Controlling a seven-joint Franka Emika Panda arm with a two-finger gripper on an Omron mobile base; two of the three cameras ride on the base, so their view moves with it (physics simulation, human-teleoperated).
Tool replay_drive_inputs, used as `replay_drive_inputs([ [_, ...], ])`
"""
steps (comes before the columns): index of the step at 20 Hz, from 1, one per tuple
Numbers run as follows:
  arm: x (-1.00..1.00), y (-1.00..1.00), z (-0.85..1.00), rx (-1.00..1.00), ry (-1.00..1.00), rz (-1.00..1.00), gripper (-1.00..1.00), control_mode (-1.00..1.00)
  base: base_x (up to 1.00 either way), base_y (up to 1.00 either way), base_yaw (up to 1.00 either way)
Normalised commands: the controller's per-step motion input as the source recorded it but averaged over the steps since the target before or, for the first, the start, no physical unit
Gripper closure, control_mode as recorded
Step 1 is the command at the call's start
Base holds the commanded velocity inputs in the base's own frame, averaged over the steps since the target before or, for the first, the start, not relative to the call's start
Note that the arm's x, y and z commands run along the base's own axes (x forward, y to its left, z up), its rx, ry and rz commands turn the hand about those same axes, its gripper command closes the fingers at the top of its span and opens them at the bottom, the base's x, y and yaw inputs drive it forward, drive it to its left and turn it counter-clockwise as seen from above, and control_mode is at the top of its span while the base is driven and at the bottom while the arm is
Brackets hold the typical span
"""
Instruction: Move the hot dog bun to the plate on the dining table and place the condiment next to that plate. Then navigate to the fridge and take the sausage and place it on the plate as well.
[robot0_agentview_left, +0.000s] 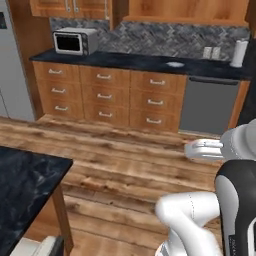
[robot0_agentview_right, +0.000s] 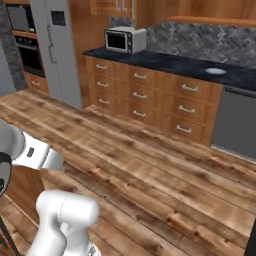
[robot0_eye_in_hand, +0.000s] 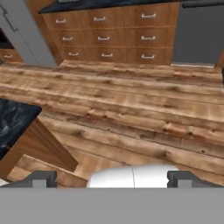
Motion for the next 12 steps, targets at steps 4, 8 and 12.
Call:
replay_drive_inputs([
  [4, 0.0, 0.0, 0.0, 0.0, 0.0, 0.0, -1.0, 1.0, 1.0, -0.13, 0.49],
  [8, 0.0, 0.0, 0.0, 0.0, 0.0, 0.0, -1.0, 1.0, 1.0, -0.11, 0.51],
  [12, 0.0, 0.0, 0.0, 0.0, 0.0, 0.0, -1.0, 1.0, 1.0, -0.13, 0.52],
])
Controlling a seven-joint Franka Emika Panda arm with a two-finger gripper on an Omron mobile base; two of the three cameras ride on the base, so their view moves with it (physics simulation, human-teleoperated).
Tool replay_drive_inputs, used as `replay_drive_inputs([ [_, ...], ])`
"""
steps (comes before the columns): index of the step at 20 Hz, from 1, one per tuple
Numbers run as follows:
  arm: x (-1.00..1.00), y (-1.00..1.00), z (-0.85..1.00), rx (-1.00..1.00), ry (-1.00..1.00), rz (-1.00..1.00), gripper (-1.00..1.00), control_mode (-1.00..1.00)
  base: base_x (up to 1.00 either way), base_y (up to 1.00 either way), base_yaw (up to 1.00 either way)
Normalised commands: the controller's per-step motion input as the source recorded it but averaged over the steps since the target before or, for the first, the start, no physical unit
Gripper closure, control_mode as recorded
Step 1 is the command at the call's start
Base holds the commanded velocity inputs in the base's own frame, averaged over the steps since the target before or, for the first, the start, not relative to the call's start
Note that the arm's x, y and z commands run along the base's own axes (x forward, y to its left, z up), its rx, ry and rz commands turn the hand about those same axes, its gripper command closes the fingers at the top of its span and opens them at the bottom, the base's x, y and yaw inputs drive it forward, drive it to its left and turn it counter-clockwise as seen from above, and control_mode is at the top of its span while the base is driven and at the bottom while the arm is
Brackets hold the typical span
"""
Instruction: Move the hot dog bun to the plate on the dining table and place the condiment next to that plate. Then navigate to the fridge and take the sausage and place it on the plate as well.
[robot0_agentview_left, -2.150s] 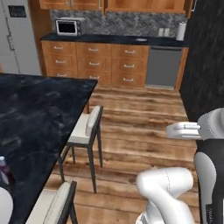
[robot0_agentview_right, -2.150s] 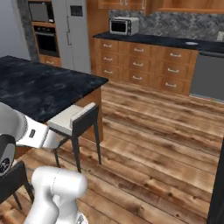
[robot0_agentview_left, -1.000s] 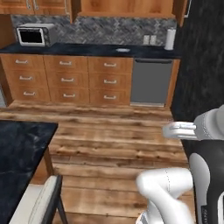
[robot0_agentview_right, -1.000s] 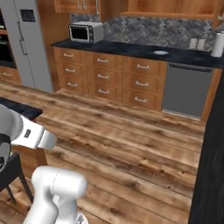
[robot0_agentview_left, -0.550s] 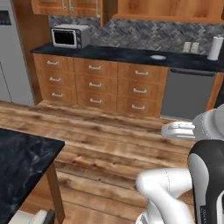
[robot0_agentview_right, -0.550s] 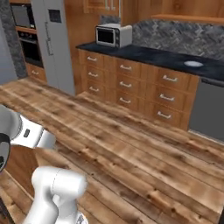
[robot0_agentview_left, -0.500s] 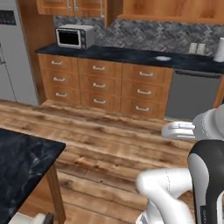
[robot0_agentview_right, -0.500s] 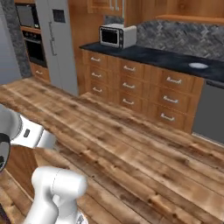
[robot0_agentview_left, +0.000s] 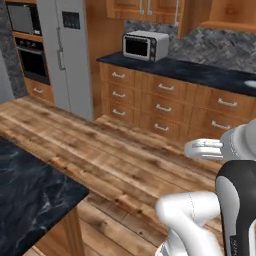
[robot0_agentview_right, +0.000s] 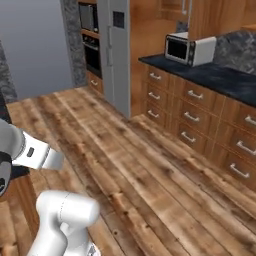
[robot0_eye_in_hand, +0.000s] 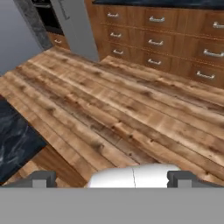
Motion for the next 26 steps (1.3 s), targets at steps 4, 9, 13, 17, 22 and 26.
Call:
replay_drive_inputs([
  [4, 0.0, 0.0, 0.0, 0.0, 0.0, 0.0, -1.0, 1.0, 1.0, -0.15, 0.53],
  [9, 0.0, 0.0, 0.0, 0.0, 0.0, 0.0, -1.0, 1.0, 0.97, -0.39, 0.47],
  [13, 0.0, 0.0, 0.0, 0.0, 0.0, 0.0, -1.0, 1.0, 0.94, -0.73, 0.32],
  [17, 0.0, 0.0, 0.0, 0.0, 0.0, 0.0, -1.0, 1.0, 1.0, -0.64, 0.29],
  [22, 0.0, 0.0, 0.0, 0.0, 0.0, 0.0, -1.0, 1.0, 1.0, -0.3, 0.11],
  [26, 0.0, 0.0, 0.0, 0.0, 0.0, 0.0, -1.0, 1.0, 1.0, 0.03, -0.15],
])
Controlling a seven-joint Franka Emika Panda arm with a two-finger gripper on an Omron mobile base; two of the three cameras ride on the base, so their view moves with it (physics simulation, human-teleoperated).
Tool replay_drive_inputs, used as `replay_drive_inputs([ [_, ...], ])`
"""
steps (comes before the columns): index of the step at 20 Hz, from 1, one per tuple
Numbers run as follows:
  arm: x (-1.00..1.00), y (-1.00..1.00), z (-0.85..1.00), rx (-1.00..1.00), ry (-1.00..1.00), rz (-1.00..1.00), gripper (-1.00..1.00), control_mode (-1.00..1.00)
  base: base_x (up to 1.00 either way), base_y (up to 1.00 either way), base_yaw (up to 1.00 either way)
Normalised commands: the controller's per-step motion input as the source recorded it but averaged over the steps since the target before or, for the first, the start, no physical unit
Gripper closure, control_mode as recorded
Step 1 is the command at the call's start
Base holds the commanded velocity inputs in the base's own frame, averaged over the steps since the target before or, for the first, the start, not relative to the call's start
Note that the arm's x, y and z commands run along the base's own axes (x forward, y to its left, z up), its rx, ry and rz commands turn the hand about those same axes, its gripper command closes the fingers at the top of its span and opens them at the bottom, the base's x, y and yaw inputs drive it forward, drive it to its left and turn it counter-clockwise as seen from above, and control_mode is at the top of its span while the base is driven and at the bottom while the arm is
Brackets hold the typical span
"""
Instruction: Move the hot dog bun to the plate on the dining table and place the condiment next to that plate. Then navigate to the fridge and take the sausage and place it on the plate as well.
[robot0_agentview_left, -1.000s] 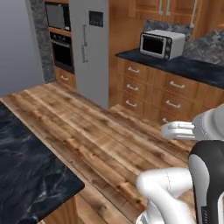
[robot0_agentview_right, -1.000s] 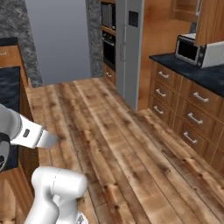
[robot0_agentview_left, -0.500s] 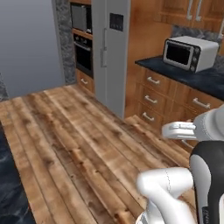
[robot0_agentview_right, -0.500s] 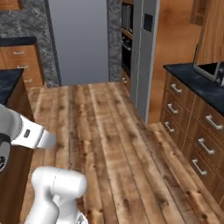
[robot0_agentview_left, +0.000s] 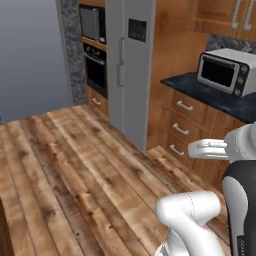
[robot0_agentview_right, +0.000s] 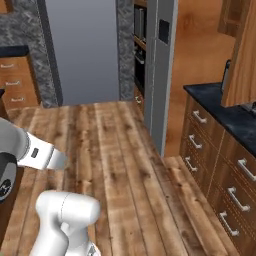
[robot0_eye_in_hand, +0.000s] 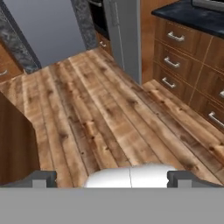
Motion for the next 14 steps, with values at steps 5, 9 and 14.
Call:
replay_drive_inputs([
  [5, 0.0, 0.0, 0.0, 0.0, 0.0, 0.0, -1.0, 1.0, 1.0, 0.31, -0.34],
  [9, 0.0, 0.0, 0.0, 0.0, 0.0, 0.0, -1.0, 1.0, 1.0, 0.43, -0.36],
  [14, 0.0, 0.0, 0.0, 0.0, 0.0, 0.0, -1.0, 1.0, 1.0, 0.53, -0.33],
])
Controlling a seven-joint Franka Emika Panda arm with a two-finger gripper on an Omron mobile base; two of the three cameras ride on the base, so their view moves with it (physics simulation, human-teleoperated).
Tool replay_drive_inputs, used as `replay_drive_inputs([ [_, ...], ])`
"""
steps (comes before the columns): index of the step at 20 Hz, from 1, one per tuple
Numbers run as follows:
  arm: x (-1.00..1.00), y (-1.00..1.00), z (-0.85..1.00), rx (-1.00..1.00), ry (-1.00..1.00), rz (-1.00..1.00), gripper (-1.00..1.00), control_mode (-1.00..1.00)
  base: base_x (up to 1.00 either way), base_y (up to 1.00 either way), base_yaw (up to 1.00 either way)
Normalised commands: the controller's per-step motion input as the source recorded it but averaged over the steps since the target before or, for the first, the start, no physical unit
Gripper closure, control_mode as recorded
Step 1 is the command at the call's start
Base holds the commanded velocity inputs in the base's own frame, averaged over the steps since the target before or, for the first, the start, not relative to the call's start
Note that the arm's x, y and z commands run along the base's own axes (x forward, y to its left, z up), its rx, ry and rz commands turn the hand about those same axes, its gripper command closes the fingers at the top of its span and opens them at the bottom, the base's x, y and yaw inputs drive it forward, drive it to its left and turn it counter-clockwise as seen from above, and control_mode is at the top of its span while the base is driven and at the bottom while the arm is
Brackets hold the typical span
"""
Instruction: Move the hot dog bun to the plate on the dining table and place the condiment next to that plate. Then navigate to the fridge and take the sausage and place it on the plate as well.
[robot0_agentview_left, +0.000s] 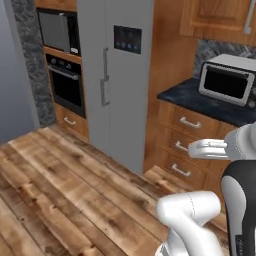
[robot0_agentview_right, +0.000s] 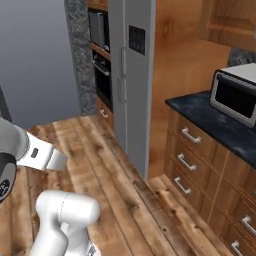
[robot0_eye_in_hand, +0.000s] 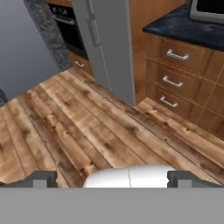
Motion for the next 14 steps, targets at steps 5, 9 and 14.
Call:
replay_drive_inputs([
  [5, 0.0, 0.0, 0.0, 0.0, 0.0, 0.0, -1.0, 1.0, 1.0, 0.55, -0.32],
  [9, 0.0, 0.0, 0.0, 0.0, 0.0, 0.0, -1.0, 1.0, 1.0, 0.55, -0.32],
  [14, 0.0, 0.0, 0.0, 0.0, 0.0, 0.0, -1.0, 1.0, 1.0, 0.62, -0.33],
])
